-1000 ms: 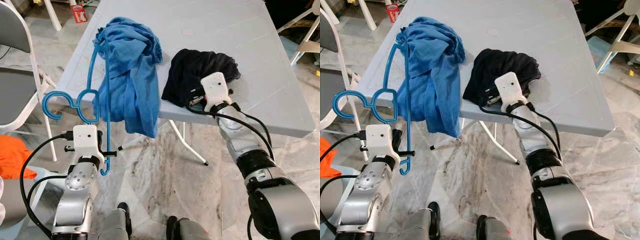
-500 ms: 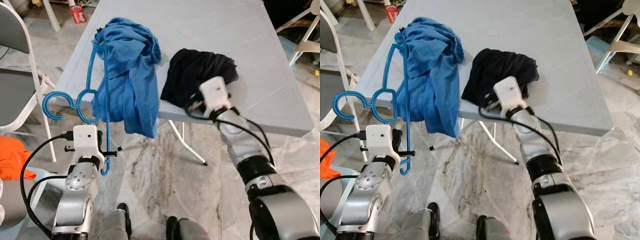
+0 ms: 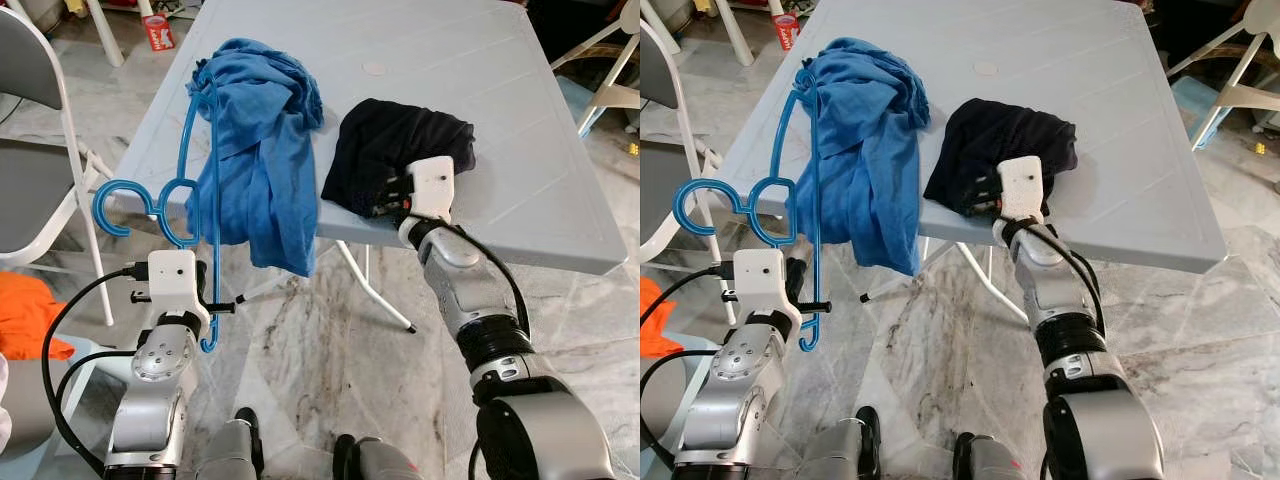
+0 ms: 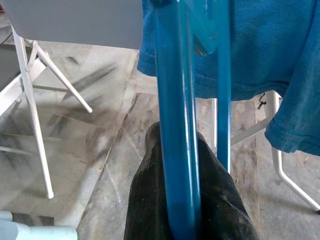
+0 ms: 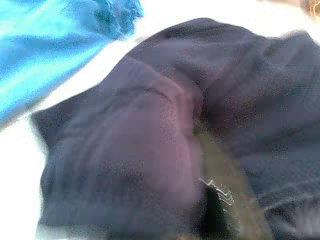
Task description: Hang hanger
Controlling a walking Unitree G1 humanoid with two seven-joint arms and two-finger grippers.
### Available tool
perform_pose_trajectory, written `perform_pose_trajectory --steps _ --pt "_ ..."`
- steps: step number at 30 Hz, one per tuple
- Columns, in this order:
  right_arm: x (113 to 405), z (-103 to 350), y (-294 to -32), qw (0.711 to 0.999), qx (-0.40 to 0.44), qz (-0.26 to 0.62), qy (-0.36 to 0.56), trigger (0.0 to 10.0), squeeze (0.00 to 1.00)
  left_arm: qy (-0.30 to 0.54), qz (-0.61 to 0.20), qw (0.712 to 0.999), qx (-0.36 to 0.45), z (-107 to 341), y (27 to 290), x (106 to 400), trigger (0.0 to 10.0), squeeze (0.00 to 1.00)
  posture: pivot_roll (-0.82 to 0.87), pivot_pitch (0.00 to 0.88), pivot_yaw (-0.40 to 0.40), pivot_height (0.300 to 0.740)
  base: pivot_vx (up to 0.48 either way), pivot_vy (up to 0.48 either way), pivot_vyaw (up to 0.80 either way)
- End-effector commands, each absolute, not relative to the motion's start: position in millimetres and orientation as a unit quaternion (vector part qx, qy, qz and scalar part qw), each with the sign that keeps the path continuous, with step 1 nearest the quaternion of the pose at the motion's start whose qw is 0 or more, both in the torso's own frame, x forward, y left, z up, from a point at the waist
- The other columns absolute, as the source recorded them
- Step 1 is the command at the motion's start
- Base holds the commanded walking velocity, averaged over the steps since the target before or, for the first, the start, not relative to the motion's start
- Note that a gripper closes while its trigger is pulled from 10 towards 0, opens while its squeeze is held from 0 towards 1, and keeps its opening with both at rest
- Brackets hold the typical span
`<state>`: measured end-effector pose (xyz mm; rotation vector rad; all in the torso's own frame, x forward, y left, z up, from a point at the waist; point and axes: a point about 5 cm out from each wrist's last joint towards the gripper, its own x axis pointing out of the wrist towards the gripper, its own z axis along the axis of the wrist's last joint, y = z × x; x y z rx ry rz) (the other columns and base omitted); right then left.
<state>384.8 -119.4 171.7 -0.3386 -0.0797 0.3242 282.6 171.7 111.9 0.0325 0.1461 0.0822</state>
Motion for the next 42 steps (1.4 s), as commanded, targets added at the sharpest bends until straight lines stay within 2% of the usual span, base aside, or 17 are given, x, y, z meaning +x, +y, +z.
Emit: perform_pose_trajectory --steps 1,4,9,10,11,12,13,14,15,16,25,31,35,38,39,40,42 --pt "380.9 157.1 -122.8 0.965 -0.22 0.139 -0.033 10.0 1.0 0.075 0.035 0.996 0.017 110.4 169.7 282.0 10.0 0.0 -0.01 0.194 -0.045 0.74 0.0 0.0 0.0" --pt "382.6 160.4 -126.1 0.987 -0.103 0.121 -0.025 10.0 1.0 0.076 0.034 0.996 0.018 110.2 169.5 282.2 10.0 0.0 -0.01 0.195 -0.045 0.74 0.0 0.0 0.0" --pt "381.8 163.6 -125.2 0.99 -0.052 0.131 -0.022 10.0 1.0 0.077 0.034 0.996 0.018 110.0 169.6 282.0 10.0 0.0 -0.01 0.196 -0.044 0.74 0.0 0.0 0.0" --pt "380.9 169.0 -128.5 0.976 -0.176 0.114 -0.06 10.0 1.0 0.076 0.034 0.996 0.019 110.0 169.6 282.3 10.0 0.0 -0.01 0.197 -0.042 0.74 0.0 0.0 0.0" --pt "380.9 169.0 -128.5 0.976 -0.176 0.114 -0.06 10.0 1.0 0.076 0.034 0.996 0.019 110.0 169.6 282.3 10.0 0.0 -0.01 0.197 -0.042 0.74 0.0 0.0 0.0" --pt "379.8 172.3 -129.8 0.956 -0.257 0.107 -0.092 10.0 0.96 0.076 0.034 0.996 0.02 109.9 169.6 282.3 10.0 0.0 -0.01 0.197 -0.042 0.74 0.0 0.0 0.0" --pt "379.5 173.3 -129.9 0.953 -0.267 0.108 -0.098 10.0 0.96 0.076 0.034 0.996 0.02 110.0 169.7 282.2 10.0 0.0 -0.01 0.199 -0.041 0.74 0.0 0.0 0.0" --pt "380.2 177.0 -131.3 0.964 -0.225 0.101 -0.101 10.0 0.65 0.076 0.034 0.996 0.021 110.0 169.7 282.0 10.0 0.0 -0.01 0.199 -0.041 0.74 0.0 0.0 0.0" --pt "380.6 178.9 -132.3 0.972 -0.192 0.094 -0.1 10.0 0.65 0.076 0.033 0.996 0.021 110.0 169.8 281.8 10.0 0.0 -0.01 0.199 -0.04 0.74 0.0 0.0 0.0" --pt "381.0 181.1 -133.3 0.973 -0.183 0.095 -0.1 10.0 0.0 0.076 0.033 0.996 0.021 109.9 169.8 281.8 10.0 0.0 -0.01 0.199 -0.04 0.74 0.0 0.0 0.0" --pt "381.7 190.5 -141.5 0.964 -0.216 0.099 -0.118 10.0 0.0 0.077 0.032 0.996 0.023 110.1 170.9 282.7 10.0 0.0 -0.01 0.202 -0.038 0.74 0.0 0.0 0.0" --pt "385.8 212.6 -198.1 0.98 -0.108 -0.097 -0.139 10.0 0.0 0.074 0.033 0.996 0.025 111.4 172.0 283.9 10.0 0.0 -0.01 0.198 -0.035 0.74 0.0 0.0 0.0" --pt "388.5 194.2 -195.0 0.991 -0.094 -0.057 -0.077 10.0 0.0 0.075 0.033 0.996 0.025 111.2 172.7 283.7 10.0 0.0 -0.01 0.2 -0.033 0.74 0.0 0.0 0.0" --pt "389.3 168.0 -177.3 0.992 -0.125 0.025 0.004 9.9 0.0 0.075 0.031 0.996 0.026 111.0 172.3 284.0 10.0 0.0 -0.01 0.2 -0.034 0.74 0.0 0.0 0.0" --pt "388.8 168.3 -177.0 0.992 -0.124 0.022 -0.002 2.1 0.0 0.075 0.031 0.996 0.026 110.9 172.2 283.9 10.0 0.0 -0.01 0.2 -0.034 0.74 0.0 0.0 0.0" --pt "387.7 168.3 -168.4 0.992 -0.113 0.051 -0.008 0.0 0.0 0.076 0.03 0.996 0.026 111.0 172.2 284.1 10.0 0.0 -0.01 0.201 -0.033 0.74 0.0 0.0 0.0" --pt "387.3 170.1 -162.9 0.991 -0.114 0.062 -0.018 0.0 0.0 0.076 0.029 0.996 0.026 111.0 172.4 284.1 10.0 0.0 -0.01 0.201 -0.031 0.74 0.0 0.0 0.0"
